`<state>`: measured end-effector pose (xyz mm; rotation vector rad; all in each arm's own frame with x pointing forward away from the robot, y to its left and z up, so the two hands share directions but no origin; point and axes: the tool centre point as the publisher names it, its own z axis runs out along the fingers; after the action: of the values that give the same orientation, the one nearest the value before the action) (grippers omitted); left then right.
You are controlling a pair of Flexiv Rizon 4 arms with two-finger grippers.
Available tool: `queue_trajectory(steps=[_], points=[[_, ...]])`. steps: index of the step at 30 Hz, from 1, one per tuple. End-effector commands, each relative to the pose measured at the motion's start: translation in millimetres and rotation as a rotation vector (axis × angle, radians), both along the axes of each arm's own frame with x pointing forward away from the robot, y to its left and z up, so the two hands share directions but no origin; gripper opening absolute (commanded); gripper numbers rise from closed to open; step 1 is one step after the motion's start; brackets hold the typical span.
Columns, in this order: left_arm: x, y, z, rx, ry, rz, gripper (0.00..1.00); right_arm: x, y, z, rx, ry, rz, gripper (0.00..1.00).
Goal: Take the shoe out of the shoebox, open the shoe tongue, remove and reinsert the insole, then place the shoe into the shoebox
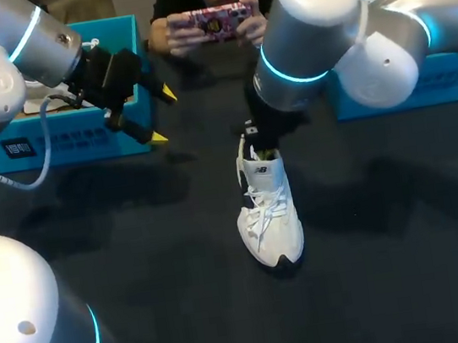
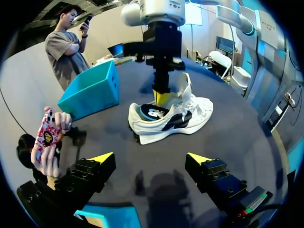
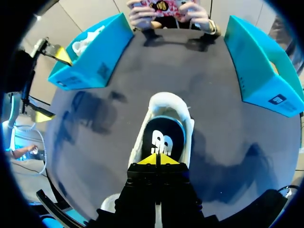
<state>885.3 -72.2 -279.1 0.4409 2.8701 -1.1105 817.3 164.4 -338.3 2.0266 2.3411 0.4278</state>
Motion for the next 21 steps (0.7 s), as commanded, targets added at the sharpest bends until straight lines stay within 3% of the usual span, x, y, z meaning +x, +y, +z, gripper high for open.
queue_trajectory(steps=[1,14,21], points=[[-1.0,0,1,0.002,-0.001,0.001,1.00,2.9,4,-11,-0.011,0.023,0.001,0.00],[-1.0,0,1,0.002,-0.001,0.001,1.00,3.0,2,-42,-0.050,0.095,0.013,0.00],[-1.0,0,1,0.002,-0.001,0.001,1.00,8.2,-1,-22,-0.090,0.058,0.016,0.00]])
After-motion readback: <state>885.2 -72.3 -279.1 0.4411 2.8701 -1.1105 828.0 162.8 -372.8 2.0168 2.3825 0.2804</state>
